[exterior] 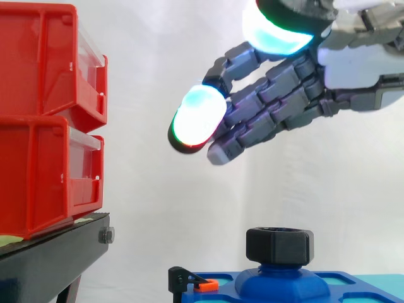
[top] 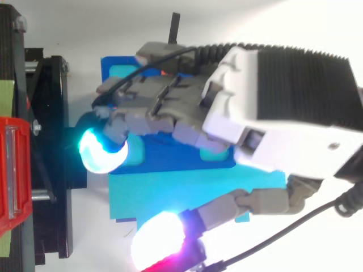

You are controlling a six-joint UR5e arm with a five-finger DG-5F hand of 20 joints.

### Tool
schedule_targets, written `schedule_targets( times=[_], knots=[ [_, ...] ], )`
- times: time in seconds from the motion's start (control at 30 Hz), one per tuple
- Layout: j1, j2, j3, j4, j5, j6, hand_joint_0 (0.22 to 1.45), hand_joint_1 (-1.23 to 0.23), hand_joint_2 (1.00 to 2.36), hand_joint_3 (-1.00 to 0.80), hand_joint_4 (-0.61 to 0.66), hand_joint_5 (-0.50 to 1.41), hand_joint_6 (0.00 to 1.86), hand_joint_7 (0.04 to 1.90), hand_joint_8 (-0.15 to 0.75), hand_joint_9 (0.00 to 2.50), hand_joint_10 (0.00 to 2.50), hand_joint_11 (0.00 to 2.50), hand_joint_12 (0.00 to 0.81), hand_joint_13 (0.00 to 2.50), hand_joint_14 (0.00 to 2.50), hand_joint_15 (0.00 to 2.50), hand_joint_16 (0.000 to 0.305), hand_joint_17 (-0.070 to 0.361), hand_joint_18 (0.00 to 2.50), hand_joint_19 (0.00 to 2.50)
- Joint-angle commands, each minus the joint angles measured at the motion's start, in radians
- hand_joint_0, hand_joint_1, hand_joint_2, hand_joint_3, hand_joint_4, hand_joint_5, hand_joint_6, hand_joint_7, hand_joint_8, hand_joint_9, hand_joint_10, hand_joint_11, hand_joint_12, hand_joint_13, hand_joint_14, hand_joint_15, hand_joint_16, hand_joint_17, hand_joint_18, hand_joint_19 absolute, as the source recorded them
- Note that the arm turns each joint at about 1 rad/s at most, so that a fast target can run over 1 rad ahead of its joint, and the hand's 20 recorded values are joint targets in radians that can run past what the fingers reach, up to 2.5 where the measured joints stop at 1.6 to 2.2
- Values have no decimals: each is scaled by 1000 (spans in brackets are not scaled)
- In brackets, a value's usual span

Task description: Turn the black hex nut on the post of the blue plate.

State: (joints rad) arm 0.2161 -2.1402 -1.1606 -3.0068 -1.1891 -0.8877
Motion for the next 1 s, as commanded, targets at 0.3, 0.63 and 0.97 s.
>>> schedule_targets(
  times=[0.3,0.63,0.97],
  knots=[
    [12,-40,1,-3,-9,-42,466,-523,1000,-500,218,-203,502,810,280,367,0,0,399,318,0,18,59,132,281,136],
    [5,-38,1,-58,-37,-97,468,-521,1000,-500,218,-201,502,811,280,376,0,0,399,329,1,12,58,131,291,140],
    [-3,-40,-30,-89,-63,-189,469,-519,1000,-500,218,-200,502,811,280,383,0,0,396,348,0,21,58,131,319,153]
  ],
)
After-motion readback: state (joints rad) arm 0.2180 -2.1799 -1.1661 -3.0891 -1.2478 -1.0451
